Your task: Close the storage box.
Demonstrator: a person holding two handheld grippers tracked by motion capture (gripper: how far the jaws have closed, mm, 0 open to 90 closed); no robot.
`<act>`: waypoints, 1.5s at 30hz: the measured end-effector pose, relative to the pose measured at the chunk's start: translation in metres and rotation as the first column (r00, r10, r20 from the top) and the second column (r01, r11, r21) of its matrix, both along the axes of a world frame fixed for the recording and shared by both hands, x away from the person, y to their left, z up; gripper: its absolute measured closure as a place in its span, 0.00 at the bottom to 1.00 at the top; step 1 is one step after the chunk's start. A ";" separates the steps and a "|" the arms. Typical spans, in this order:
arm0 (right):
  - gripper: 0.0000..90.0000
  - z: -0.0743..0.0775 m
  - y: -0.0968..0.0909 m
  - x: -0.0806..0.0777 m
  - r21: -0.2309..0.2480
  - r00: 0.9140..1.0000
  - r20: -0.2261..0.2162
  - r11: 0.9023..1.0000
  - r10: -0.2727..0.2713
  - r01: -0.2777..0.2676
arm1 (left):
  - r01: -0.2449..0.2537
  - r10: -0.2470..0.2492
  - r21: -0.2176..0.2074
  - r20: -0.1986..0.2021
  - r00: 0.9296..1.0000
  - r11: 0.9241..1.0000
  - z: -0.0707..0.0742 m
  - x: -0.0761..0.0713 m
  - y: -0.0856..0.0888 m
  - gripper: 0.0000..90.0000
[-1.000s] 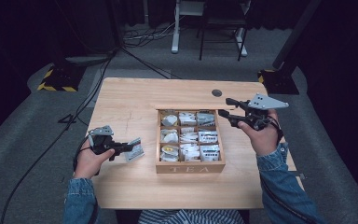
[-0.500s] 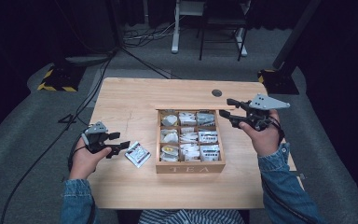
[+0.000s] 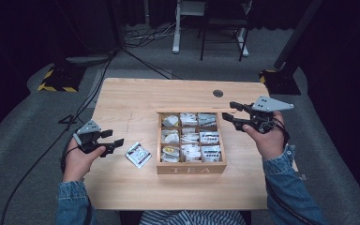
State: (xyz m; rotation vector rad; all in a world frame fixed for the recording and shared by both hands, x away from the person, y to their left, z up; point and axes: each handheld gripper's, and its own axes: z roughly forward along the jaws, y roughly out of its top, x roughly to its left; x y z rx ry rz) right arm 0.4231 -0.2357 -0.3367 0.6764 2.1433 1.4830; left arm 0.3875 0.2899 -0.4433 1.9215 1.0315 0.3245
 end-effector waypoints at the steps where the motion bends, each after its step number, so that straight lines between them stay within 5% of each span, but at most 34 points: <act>1: 0.53 0.000 0.000 -0.001 -0.006 1.000 -0.002 1.000 0.003 -0.003 | -0.006 0.006 -0.003 0.001 1.000 1.000 0.001 -0.001 0.000 0.35; 12: 0.53 0.003 0.004 -0.014 -0.136 0.999 -0.036 0.990 0.024 -0.029 | -0.022 0.021 -0.020 -0.007 1.000 1.000 -0.001 -0.001 0.005 0.35; 21: 0.53 0.003 0.005 -0.024 -0.197 0.998 -0.040 0.979 0.042 -0.049 | -0.012 0.011 -0.028 -0.038 0.999 1.000 -0.007 0.001 0.007 0.35; 30: 0.53 -0.002 -0.001 -0.032 -0.197 0.995 -0.063 0.977 0.072 -0.083 | -0.003 0.001 -0.030 -0.060 0.998 1.000 -0.012 0.001 0.007 0.35; 45: 0.52 -0.012 -0.001 -0.042 -0.254 0.992 -0.071 0.960 0.106 -0.121 | -0.026 0.024 -0.023 -0.100 0.995 0.999 -0.023 -0.007 0.014 0.35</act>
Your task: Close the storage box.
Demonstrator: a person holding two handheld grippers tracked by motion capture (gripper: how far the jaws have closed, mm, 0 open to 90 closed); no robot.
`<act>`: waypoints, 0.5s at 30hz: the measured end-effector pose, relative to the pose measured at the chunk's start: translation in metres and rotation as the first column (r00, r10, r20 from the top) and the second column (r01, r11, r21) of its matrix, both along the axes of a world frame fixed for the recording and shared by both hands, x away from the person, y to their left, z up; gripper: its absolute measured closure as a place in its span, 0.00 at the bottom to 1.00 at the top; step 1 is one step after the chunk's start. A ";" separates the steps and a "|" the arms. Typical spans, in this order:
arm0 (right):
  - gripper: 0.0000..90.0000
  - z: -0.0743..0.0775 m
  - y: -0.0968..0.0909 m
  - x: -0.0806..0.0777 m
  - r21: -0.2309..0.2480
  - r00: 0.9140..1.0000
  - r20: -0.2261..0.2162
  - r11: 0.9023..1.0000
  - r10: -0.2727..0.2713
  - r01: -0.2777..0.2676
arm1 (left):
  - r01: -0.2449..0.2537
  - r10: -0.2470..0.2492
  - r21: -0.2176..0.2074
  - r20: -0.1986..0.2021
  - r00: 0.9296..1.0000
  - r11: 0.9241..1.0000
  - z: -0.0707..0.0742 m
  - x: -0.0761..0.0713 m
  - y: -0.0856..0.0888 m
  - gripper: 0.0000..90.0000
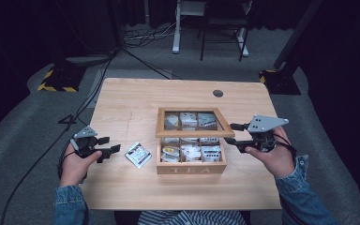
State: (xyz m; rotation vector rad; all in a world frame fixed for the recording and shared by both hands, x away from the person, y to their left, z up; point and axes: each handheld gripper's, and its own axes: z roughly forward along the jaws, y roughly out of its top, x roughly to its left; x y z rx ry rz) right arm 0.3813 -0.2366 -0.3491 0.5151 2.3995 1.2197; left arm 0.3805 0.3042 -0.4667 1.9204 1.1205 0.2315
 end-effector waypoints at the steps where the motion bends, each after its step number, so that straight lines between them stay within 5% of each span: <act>1: 0.52 -0.001 0.000 -0.001 -0.002 1.000 -0.001 1.000 0.000 0.000 | -0.002 0.002 -0.001 -0.006 1.000 1.000 -0.001 0.000 0.001 0.35; 15: 0.47 -0.010 0.006 -0.003 -0.101 0.999 -0.027 0.994 0.035 -0.037 | -0.018 0.019 0.019 -0.037 0.999 1.000 -0.010 0.000 0.001 0.35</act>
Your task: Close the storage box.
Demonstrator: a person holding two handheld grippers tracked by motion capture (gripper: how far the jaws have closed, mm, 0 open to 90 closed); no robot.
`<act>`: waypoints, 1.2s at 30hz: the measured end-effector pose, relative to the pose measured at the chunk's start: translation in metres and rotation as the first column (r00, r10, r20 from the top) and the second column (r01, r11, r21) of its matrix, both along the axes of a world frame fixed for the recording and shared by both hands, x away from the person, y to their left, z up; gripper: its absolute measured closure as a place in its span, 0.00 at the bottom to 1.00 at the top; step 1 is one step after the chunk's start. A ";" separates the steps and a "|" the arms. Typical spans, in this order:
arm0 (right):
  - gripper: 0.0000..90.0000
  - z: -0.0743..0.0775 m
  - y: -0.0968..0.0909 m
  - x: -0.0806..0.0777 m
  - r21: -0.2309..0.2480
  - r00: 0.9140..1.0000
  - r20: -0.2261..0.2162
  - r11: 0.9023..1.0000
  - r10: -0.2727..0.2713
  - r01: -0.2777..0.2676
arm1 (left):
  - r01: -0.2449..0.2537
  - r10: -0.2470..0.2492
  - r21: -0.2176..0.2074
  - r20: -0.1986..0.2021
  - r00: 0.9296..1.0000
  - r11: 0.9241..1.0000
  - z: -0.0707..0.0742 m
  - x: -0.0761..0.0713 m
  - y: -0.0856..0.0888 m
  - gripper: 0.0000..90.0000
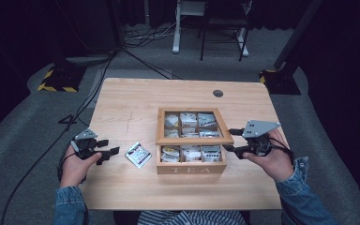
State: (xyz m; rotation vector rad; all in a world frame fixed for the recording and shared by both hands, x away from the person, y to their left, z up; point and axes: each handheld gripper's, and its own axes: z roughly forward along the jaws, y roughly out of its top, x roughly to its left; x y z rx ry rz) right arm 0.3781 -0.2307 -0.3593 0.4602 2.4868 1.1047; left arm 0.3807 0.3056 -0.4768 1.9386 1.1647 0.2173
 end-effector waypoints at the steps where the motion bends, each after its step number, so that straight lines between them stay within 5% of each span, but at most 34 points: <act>1: 0.47 0.000 0.000 0.000 -0.006 1.000 0.000 1.000 0.001 -0.001 | 0.002 -0.002 0.002 -0.001 1.000 1.000 0.000 0.000 0.000 0.35; 36: 0.40 -0.023 0.013 -0.009 -0.166 0.999 -0.017 0.986 0.031 -0.033 | 0.012 -0.011 0.016 -0.016 1.000 1.000 -0.008 0.017 -0.010 0.36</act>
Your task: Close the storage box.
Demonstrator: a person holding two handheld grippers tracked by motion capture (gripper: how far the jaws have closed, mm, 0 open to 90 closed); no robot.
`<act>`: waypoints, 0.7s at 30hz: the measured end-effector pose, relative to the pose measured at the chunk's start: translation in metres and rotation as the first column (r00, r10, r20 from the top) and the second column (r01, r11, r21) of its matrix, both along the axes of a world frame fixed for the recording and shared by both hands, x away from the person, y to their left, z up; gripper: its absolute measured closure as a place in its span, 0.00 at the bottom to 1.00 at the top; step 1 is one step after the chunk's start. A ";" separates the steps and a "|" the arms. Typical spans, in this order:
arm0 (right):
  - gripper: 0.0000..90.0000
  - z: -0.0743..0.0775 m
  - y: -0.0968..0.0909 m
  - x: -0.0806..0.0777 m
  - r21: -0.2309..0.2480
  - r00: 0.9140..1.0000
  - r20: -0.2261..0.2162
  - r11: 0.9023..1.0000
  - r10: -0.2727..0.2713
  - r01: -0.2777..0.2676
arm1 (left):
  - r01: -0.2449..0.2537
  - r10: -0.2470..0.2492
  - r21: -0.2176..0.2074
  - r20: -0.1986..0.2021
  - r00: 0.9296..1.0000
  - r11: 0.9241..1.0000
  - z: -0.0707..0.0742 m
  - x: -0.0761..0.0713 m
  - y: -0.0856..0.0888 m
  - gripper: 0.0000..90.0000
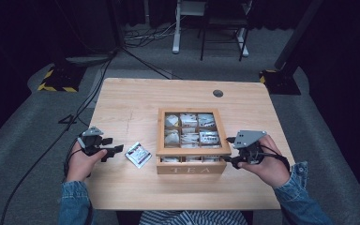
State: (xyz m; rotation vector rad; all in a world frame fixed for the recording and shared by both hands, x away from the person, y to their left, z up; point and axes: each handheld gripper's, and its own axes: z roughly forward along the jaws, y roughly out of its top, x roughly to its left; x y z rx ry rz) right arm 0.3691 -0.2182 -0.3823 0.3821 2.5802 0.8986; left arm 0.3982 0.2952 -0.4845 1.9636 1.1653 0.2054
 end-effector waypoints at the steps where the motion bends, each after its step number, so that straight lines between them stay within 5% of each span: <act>1: 0.40 -0.001 0.000 0.000 -0.004 1.000 -0.005 1.000 -0.001 0.001 | 0.000 0.000 0.000 0.001 1.000 1.000 0.000 0.001 -0.001 0.36; 19: 0.38 -0.016 0.005 -0.003 -0.089 0.999 -0.029 0.996 0.027 -0.029 | 0.005 -0.005 0.000 0.000 1.000 1.000 -0.001 0.003 0.000 0.36; 21: 0.43 -0.018 0.006 -0.003 -0.041 0.996 -0.079 0.998 0.038 -0.041 | 0.006 -0.006 0.000 0.000 1.000 1.000 -0.001 0.003 0.000 0.36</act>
